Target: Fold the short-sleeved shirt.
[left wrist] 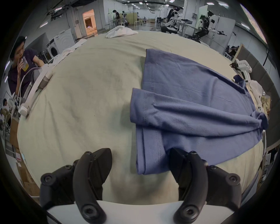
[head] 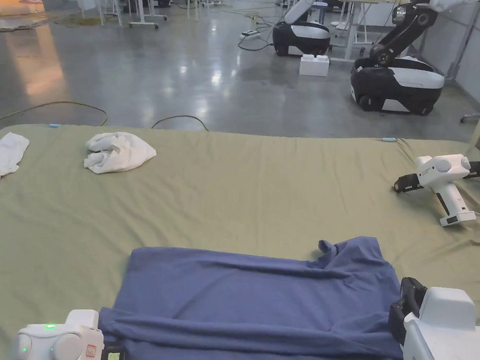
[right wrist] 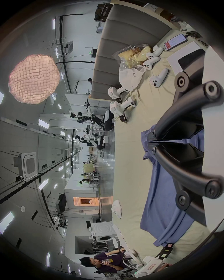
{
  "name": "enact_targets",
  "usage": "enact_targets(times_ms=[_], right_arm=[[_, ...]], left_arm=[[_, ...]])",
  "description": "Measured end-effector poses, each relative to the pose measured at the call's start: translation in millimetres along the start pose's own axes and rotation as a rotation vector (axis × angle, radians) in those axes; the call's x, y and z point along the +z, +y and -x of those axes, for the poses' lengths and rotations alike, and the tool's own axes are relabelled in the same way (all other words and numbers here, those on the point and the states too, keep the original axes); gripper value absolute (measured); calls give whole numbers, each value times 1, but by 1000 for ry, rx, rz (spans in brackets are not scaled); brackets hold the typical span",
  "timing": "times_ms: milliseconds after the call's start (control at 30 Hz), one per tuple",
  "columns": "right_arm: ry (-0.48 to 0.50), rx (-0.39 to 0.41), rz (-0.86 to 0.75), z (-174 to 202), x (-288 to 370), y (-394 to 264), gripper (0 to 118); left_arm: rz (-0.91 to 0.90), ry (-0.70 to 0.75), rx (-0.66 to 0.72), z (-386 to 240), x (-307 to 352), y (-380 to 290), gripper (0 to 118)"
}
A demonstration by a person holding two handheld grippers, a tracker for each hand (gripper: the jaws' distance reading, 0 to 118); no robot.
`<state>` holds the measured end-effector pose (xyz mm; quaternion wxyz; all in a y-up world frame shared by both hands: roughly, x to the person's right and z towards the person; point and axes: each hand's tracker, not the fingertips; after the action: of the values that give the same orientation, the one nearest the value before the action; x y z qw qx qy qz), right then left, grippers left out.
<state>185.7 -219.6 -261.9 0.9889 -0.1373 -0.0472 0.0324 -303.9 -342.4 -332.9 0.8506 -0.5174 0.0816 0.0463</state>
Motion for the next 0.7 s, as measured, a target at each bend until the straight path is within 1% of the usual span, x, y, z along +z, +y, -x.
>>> enact_targets(times_ms=[67,100,133,167,267,300,333,367,400,433,533,633,700], right_arm=[[-1,-1,21,-2,-2,-4,1],[0,-4,29,-3,-2,-6,0],[3,-7,40,-5,-4,-9,0],[8,-11,55,-7,-5,-12,1],[17,-3,128,-19,-11,-20,3],[15,5,157,-23,-12,-23,7],[6,24,205,-29,-16,-27,22],[5,36,261,-35,-21,-32,40],[5,38,312,-41,-26,-37,53],[5,29,370,-49,-31,-43,61],[23,16,529,-66,-48,-67,62],[46,-7,646,-74,-64,-91,62],[78,-29,707,-76,-74,-106,62]], left_arm=[[-8,-1,-43,-7,2,-1,51],[-15,-9,-57,-9,2,-1,37],[-18,-32,-65,-12,4,-1,15],[-21,-41,-72,-13,5,-2,3],[-19,-76,-60,-7,7,-3,1],[-23,-90,-51,-4,9,-4,1],[-35,-101,-41,0,15,-5,1],[-47,-106,-35,4,20,-6,1],[-58,-112,-29,6,24,-8,1],[-75,-118,-24,8,28,-10,1],[-114,-141,-5,15,38,-16,1],[-138,-142,-4,16,45,-22,1],[-150,-142,-6,16,47,-25,1]])
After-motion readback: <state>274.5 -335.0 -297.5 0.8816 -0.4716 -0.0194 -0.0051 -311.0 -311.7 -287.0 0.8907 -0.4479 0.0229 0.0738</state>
